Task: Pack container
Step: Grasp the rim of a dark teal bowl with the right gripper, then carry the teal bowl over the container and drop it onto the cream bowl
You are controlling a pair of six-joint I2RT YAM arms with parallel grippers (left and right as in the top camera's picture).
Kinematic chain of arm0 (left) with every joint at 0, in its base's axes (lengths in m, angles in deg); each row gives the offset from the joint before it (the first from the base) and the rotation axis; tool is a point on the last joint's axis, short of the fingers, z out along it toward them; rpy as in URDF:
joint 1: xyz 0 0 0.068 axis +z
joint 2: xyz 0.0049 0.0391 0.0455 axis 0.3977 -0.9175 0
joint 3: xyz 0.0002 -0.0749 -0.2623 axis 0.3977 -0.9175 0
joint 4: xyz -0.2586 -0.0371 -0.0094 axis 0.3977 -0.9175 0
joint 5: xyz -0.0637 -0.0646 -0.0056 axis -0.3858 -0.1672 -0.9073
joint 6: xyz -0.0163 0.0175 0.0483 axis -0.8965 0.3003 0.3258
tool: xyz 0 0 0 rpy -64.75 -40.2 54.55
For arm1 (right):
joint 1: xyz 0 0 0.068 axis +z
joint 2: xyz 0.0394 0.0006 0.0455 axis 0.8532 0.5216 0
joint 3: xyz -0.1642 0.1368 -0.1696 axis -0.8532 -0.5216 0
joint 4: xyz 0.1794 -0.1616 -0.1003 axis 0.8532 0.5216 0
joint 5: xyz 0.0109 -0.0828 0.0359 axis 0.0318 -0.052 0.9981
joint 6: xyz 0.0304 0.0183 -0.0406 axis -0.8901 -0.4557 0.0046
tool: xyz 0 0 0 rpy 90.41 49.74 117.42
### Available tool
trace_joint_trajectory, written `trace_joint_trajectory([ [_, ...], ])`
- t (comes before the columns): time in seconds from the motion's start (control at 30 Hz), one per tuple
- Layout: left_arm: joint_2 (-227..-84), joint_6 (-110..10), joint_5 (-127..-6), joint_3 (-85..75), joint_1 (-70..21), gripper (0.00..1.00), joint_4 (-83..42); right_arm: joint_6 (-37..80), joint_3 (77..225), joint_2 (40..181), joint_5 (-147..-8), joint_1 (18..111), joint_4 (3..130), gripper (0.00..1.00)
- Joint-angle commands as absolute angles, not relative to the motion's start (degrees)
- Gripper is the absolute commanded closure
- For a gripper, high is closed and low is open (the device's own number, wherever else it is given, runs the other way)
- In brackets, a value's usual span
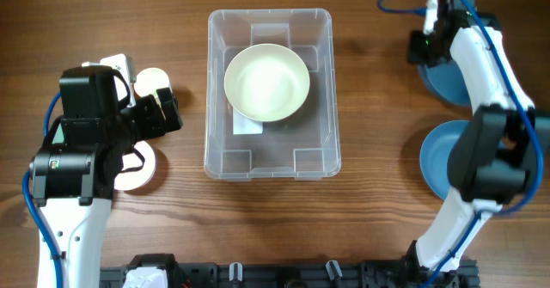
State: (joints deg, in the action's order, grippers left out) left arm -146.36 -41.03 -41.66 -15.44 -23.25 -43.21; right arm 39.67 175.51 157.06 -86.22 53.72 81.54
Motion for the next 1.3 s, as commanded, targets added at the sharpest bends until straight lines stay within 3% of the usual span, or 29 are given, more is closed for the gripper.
trace_joint_trajectory([
  [0.0, -146.56, -41.58, -42.56, -14.35, -22.94, 0.00, -43.18, 50.60, 178.42, 145.06, -81.22, 59.97, 82.11, 0.96],
  [0.23, -146.56, -41.58, -42.54, -14.35, -22.94, 0.00, -43.12, 79.93, 178.42, 135.79, -74.40, 78.05, 91.18, 0.96],
  [0.43, -146.62, -46.49, -38.45, -13.87, -18.59, 0.00, -44.43, 91.08, 178.29, 137.74, -74.40, 88.82, 92.86, 0.96],
  [0.67, -155.23, -45.86, -37.18, 0.12, -7.14, 0.05, -56.87, 92.24, 178.02, 142.57, -70.92, 92.23, 92.82, 0.96],
  [0.77, -158.01, -45.88, -37.18, 0.97, -7.14, 0.00, -58.02, 92.13, 178.02, 146.02, -70.75, 92.74, 92.60, 0.96],
  [1.0, -160.02, -45.88, -37.18, 0.97, -7.14, 0.00, -58.68, 92.04, 178.02, 152.32, -70.53, 92.74, 90.87, 0.96],
  [1.03, -160.02, -45.88, -37.18, 0.97, -7.14, 0.00, -58.70, 92.00, 178.02, 152.80, -70.55, 92.74, 90.87, 0.90],
  [1.07, -160.02, -45.88, -37.18, 0.97, -7.14, 0.00, -58.70, 90.86, 178.02, 153.04, -70.55, 92.74, 90.85, 0.75],
  [1.13, -160.02, -45.88, -37.18, 0.97, -7.14, 0.00, -58.61, 89.53, 178.02, 153.02, -70.57, 92.74, 90.70, 0.60],
  [1.17, -160.02, -45.88, -37.18, 0.97, -7.14, 0.00, -58.64, 87.80, 178.04, 152.86, -70.59, 92.74, 90.24, 0.39],
  [1.27, -160.02, -45.88, -37.18, 0.97, -7.14, 0.00, -58.61, 81.64, 178.22, 151.09, -71.31, 92.69, 88.89, 0.32],
])
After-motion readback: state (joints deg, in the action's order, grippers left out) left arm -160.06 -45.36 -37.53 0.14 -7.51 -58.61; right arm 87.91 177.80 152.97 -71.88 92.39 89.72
